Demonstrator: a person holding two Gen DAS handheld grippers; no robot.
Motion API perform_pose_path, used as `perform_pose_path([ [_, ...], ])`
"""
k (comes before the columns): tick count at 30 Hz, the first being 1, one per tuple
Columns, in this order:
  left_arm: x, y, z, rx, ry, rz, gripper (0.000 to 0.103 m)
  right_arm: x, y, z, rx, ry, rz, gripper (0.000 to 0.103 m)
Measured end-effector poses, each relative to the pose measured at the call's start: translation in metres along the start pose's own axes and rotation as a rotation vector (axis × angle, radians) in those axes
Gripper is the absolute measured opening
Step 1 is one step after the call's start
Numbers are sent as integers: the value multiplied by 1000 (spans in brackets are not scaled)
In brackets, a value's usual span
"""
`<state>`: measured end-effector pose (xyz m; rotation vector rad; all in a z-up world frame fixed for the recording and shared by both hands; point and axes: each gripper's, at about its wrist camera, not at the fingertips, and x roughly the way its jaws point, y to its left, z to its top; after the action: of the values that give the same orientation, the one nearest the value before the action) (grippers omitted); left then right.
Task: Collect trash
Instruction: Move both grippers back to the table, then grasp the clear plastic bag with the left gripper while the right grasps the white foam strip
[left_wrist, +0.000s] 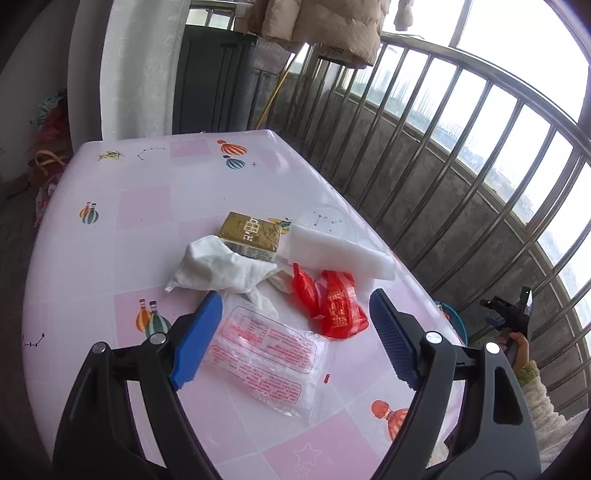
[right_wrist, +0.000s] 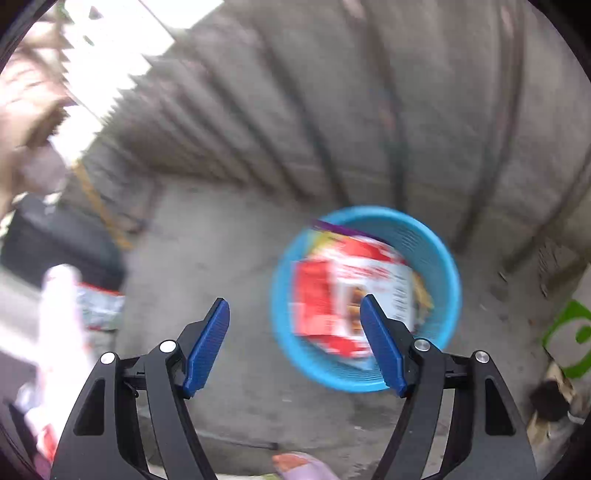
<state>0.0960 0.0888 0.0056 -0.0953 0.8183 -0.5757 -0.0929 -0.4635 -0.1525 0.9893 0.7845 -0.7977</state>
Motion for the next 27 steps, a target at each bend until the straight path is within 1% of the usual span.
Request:
perform_pose_path([
  [3, -10, 16, -4, -28, -25, 1, 78, -39, 67, -7, -133, -35, 122, 71],
  [5, -14, 26, -7, -53, -33, -5, 78, -58, 115, -17, -227, -36, 200, 71],
  [7, -15, 38, -11, -75, -43, -13, 78, -73, 172, -33, -324, -6, 292, 71],
  [9, -15, 50, -13, -97, -59, -24, 78, -78, 220, -51, -403, 52, 391, 71],
  [11, -11, 65, -10, -126, -75, -40, 78, -75, 266, -71, -473, 117, 450, 71],
  [13, -5, 80, -4, -159, -93, -53, 78, -68, 303, -87, -512, 167, 487, 71],
  [16, 14, 104, 6, -220, -85, -54, 76, -48, 354, -112, -545, 232, 502, 71],
  [17, 22, 111, 10, -237, -77, -64, 70, -41, 369, -121, -548, 252, 512, 71],
  [19, 40, 121, 16, -266, -53, -71, 63, -28, 394, -137, -549, 309, 544, 71],
  [22, 68, 128, 22, -292, -15, -93, 53, -7, 421, -160, -554, 370, 555, 71],
  [24, 86, 128, 25, -296, 13, -111, 49, -4, 437, -175, -577, 410, 552, 71],
  [25, 95, 128, 25, -297, 30, -113, 44, 1, 441, -182, -592, 438, 553, 71],
  [27, 109, 126, 24, -298, 59, -127, 39, 4, 446, -194, -617, 483, 579, 71],
])
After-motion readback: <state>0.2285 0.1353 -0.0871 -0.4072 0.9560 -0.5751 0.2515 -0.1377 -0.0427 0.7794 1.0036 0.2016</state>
